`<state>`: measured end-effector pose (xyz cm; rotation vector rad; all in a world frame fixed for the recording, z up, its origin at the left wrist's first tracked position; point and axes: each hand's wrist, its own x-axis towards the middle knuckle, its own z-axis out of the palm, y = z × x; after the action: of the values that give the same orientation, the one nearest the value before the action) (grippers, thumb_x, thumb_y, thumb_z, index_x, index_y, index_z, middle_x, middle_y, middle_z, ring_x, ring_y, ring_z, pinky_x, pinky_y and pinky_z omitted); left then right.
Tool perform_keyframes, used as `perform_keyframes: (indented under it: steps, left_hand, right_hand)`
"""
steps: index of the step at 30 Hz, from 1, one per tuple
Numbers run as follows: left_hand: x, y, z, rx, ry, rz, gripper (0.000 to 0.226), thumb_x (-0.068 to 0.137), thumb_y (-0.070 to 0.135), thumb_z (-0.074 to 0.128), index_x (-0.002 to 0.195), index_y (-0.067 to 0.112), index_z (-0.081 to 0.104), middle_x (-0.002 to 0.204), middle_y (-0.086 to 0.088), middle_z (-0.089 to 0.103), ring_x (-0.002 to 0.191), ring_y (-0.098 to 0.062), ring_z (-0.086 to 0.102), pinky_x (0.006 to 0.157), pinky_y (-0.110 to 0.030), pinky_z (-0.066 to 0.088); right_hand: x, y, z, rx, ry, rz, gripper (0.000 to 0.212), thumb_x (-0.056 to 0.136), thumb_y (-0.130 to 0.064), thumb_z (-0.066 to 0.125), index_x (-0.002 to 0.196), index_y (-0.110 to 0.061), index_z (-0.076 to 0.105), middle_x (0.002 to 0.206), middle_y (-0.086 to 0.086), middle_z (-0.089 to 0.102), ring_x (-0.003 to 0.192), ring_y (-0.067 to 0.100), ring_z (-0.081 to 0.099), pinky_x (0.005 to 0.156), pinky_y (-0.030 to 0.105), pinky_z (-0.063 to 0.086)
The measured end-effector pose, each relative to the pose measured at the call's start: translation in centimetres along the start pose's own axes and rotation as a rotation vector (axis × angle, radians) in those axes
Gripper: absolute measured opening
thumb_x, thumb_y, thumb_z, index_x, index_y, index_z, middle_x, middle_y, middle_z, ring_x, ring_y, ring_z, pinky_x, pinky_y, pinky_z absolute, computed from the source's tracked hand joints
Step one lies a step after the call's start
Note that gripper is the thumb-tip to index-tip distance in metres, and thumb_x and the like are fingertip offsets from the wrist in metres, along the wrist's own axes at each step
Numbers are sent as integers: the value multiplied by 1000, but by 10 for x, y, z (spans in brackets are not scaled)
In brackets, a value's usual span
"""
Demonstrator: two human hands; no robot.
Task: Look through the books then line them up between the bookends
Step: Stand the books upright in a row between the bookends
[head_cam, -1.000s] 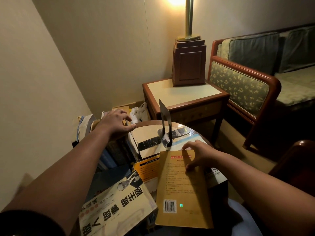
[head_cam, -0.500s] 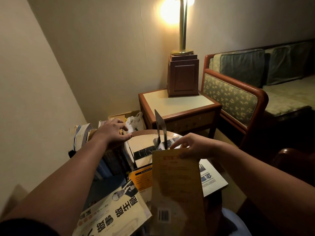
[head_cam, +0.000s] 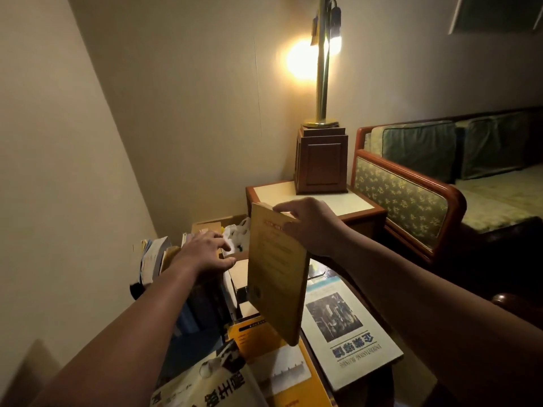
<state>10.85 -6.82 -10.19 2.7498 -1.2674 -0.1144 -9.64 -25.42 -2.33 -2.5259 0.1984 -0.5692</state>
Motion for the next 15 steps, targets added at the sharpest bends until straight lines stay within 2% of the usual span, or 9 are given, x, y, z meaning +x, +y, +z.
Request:
perform_keyframes:
  steps: [4,7,10,13,15]
  left_hand:
    - [-1,3,-2,-13,10,-16,53,85,66,57,125,33,60,150,1,42,138,-24,34,112,-48,30]
    - [-5,3,-1,-51,57,-16,59,80,67,62,128,33,57,146,2,48,134,-21,41,110,-46,36]
    - [-13,6,-2,-177,91,-74,74,74,70,68,135,33,50,144,3,48,132,-22,42,106,-47,42]
    - [-13,7,-5,-167,69,-83,94,68,78,66,143,26,42,146,-3,47,133,-26,42,107,-50,41]
    - [-12,9,-7,-190,70,-108,91,76,65,68,149,23,33,150,-7,42,136,-30,39,110,-51,37]
  right_hand:
    - [24,0,30,-9,160,15,41,94,-8,65,135,-14,62,132,9,65,111,26,67,66,16,52]
    - [40,-1,54,33,227,67,45,95,-6,61,138,-15,58,135,10,62,118,29,63,68,15,49]
    - [50,-2,76,69,238,103,46,96,-4,59,141,-17,56,131,11,59,118,31,61,78,26,58]
    - [58,-4,95,63,199,130,47,97,-2,57,141,-18,55,127,14,57,118,35,60,86,36,59]
    - [62,-6,107,55,182,147,48,96,-3,58,141,-19,56,126,14,57,116,34,60,88,38,58]
